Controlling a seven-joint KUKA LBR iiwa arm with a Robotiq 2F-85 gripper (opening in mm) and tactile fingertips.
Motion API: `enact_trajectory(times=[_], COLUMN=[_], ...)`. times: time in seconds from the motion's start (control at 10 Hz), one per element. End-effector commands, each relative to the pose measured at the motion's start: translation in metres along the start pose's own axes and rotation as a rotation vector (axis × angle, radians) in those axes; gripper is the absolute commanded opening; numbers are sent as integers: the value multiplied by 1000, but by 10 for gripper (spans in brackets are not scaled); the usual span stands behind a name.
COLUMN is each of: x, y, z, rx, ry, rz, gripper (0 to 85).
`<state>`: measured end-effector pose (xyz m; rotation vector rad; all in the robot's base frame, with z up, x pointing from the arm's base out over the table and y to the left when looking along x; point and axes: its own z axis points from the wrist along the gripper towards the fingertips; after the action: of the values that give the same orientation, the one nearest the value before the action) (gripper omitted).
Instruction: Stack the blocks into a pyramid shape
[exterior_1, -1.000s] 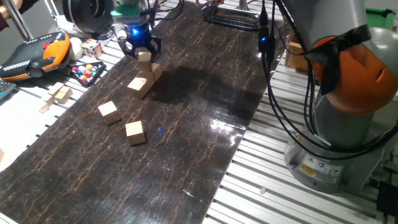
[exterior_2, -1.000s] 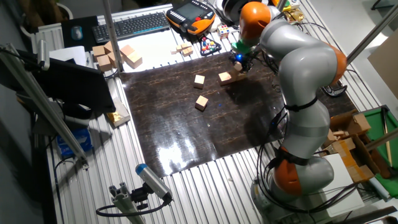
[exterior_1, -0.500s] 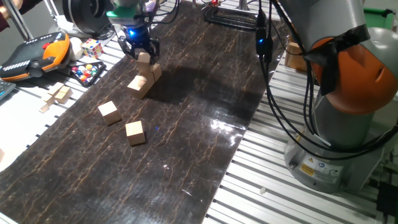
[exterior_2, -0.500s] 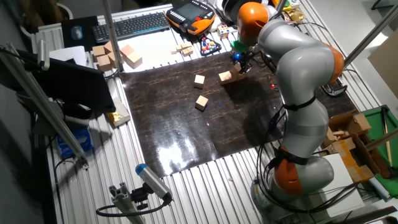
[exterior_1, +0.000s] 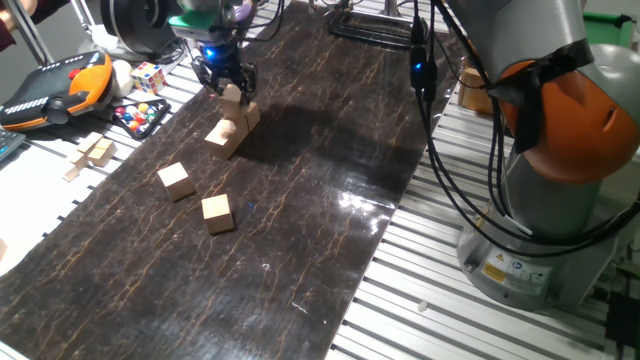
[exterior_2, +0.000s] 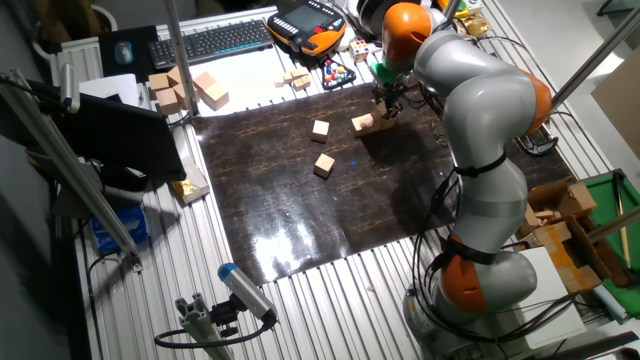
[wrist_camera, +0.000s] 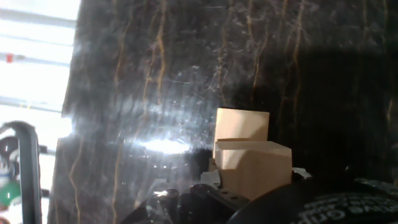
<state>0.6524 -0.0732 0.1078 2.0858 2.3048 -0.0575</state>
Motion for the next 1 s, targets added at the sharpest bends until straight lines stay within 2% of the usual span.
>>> enact_trajectory(times=[0.0,0.9], x=[0,1], y=[0,-1], z=[1,5], rx=[14,21], ry=[4,32], rz=[286,140], gripper=[7,7])
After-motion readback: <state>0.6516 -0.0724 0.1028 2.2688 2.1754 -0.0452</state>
